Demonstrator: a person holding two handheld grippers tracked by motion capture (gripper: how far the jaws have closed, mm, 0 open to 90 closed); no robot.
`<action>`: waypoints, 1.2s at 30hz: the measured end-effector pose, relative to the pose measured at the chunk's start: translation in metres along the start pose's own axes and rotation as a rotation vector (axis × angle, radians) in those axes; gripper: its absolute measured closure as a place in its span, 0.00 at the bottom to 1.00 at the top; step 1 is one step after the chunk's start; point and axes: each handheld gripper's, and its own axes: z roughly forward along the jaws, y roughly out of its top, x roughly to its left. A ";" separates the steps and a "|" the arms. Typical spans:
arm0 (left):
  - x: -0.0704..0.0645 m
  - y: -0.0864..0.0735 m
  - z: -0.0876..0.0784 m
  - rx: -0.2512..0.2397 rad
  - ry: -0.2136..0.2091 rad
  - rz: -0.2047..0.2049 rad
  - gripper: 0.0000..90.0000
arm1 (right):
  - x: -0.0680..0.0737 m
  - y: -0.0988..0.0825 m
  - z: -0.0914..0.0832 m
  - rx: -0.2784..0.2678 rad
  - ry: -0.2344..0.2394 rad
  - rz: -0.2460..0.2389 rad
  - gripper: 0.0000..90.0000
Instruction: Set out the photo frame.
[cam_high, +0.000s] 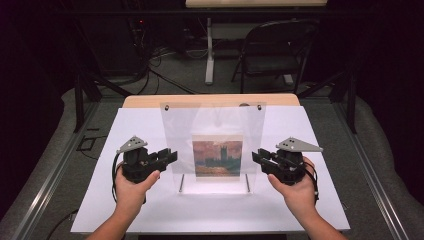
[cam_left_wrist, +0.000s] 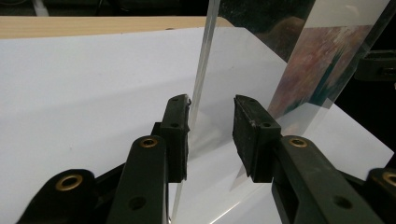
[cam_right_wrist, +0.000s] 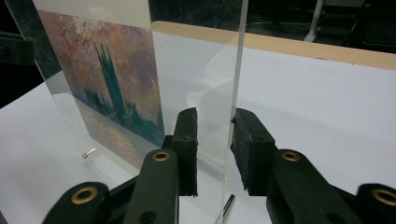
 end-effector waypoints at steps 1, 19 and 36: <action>-0.001 -0.001 -0.001 0.000 0.003 0.004 0.73 | 0.001 -0.001 -0.001 0.000 0.000 -0.003 0.79; -0.003 -0.011 -0.005 -0.029 0.043 0.078 0.55 | -0.005 -0.007 -0.001 -0.005 0.044 0.019 0.60; 0.024 -0.036 -0.024 -0.048 0.145 0.075 0.40 | -0.030 -0.034 -0.019 -0.048 -0.067 -0.014 0.42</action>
